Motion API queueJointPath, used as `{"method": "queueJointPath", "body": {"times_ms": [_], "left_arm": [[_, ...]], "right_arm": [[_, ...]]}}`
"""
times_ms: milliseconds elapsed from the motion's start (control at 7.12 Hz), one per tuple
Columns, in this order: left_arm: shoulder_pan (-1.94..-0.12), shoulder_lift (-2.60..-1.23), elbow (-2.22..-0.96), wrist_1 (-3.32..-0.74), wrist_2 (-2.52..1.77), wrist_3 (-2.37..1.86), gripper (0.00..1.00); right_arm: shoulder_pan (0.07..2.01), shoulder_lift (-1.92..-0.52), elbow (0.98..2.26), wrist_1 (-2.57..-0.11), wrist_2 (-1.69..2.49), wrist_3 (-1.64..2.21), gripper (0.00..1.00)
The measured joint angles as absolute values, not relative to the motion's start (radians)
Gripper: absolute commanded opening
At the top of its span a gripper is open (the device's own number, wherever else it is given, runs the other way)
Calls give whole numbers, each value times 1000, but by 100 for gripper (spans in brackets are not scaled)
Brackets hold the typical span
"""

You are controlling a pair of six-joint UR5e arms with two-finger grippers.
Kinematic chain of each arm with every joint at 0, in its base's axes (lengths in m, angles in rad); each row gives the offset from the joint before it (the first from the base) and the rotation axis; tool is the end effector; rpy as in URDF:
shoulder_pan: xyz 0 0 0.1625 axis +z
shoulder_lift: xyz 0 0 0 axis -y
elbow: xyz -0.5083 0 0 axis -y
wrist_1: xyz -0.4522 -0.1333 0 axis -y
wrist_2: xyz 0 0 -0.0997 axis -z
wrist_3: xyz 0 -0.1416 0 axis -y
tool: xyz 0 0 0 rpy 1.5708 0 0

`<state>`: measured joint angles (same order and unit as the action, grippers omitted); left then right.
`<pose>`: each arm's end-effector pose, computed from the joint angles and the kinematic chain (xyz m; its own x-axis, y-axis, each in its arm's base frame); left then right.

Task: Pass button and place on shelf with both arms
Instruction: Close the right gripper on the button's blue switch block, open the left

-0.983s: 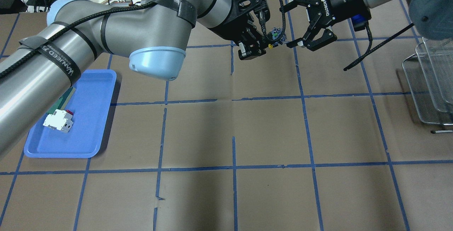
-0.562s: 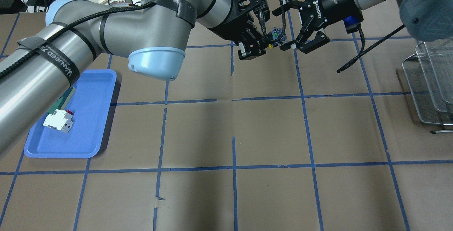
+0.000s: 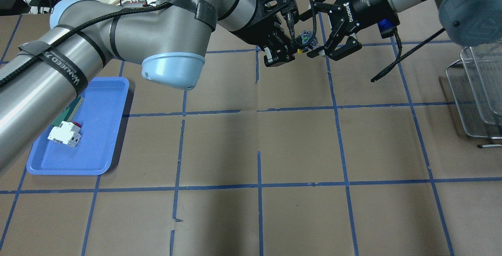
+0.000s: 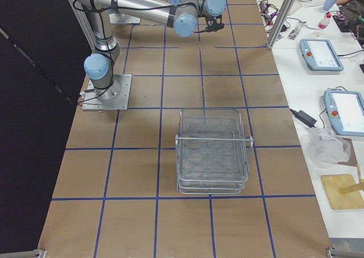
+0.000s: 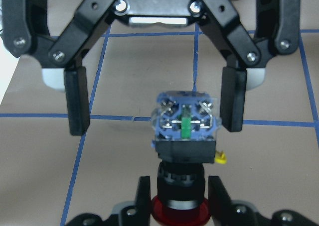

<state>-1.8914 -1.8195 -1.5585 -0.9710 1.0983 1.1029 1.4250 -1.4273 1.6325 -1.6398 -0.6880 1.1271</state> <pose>-0.4091 -0.6046 0.4668 -0.0952 0.9875 -0.1254 0.8416 0.0126 -0.5400 0.1527 -0.6308 0.4708 -0.1332 0.9695 -0.2059 0.6155 0.2437 0.7495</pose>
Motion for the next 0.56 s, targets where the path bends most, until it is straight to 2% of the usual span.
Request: {"method": "queueJointPath", "body": {"times_ms": [281, 562], "left_arm": [[-1891, -1822, -1558, -971, 1099, 1103, 0], [-1891, -1821, -1559, -971, 1098, 1103, 0]], "right_arm": [[1425, -1429, 1633, -1632, -686, 1126, 13], [1424, -1432, 1632, -1630, -684, 1126, 3]]}}
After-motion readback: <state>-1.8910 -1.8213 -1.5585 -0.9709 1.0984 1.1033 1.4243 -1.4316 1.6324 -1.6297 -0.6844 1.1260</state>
